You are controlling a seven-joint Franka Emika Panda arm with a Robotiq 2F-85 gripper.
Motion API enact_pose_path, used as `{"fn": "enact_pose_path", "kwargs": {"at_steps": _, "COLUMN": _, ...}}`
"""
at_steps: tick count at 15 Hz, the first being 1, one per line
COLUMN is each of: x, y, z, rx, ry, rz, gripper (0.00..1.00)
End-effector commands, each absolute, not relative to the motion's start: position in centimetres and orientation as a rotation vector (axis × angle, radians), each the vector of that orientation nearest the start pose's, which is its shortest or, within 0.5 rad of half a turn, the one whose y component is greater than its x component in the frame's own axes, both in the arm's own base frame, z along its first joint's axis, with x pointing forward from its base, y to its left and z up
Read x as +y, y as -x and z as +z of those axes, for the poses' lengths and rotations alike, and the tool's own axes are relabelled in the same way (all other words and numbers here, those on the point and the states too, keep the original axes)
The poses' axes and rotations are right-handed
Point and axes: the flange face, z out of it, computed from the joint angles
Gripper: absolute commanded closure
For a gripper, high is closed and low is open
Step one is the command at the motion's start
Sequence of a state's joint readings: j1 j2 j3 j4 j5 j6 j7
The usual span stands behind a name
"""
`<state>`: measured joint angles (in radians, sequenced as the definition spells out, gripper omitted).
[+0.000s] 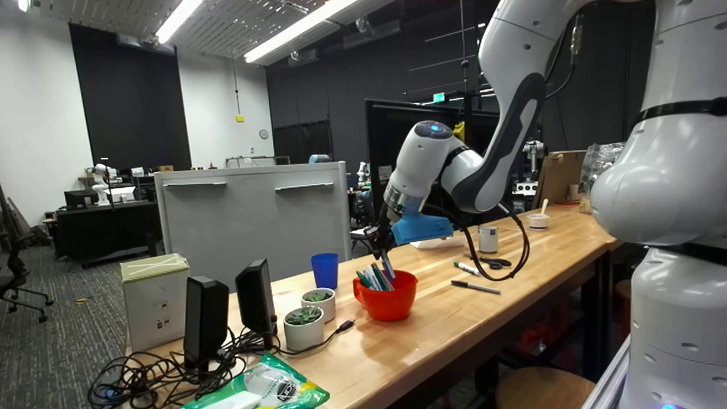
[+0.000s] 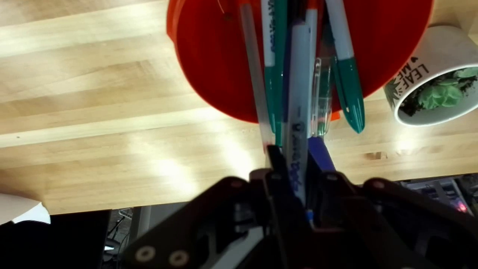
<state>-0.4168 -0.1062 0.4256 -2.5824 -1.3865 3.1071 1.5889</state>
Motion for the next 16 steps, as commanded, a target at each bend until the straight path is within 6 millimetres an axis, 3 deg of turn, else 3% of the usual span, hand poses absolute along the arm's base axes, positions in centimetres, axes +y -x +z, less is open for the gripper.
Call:
{"fn": "enact_pose_path", "kwargs": {"at_steps": 1, "x": 8.2, "y": -42.3, "z": 32.9, "rx": 0.267, "ry": 2.957, "rz": -1.039, "gripper": 0.93}}
{"fn": "enact_pose_path", "kwargs": {"at_steps": 4, "x": 8.2, "y": -42.2, "z": 33.0, "rx": 0.258, "ry": 2.950, "rz": -1.037, "gripper": 1.00}}
{"fn": "enact_pose_path", "kwargs": {"at_steps": 9, "x": 7.9, "y": -42.2, "z": 32.7, "rx": 0.270, "ry": 2.949, "rz": -1.024, "gripper": 1.00}}
{"fn": "enact_pose_path", "kwargs": {"at_steps": 10, "x": 7.8, "y": -42.1, "z": 32.6, "rx": 0.276, "ry": 2.951, "rz": -1.018, "gripper": 0.74}}
{"fn": "enact_pose_path", "kwargs": {"at_steps": 12, "x": 7.6, "y": -41.9, "z": 32.2, "rx": 0.287, "ry": 2.957, "rz": -1.002, "gripper": 0.69}}
{"fn": "enact_pose_path", "kwargs": {"at_steps": 16, "x": 7.3, "y": -41.5, "z": 31.1, "rx": 0.302, "ry": 2.966, "rz": -0.957, "gripper": 0.45}}
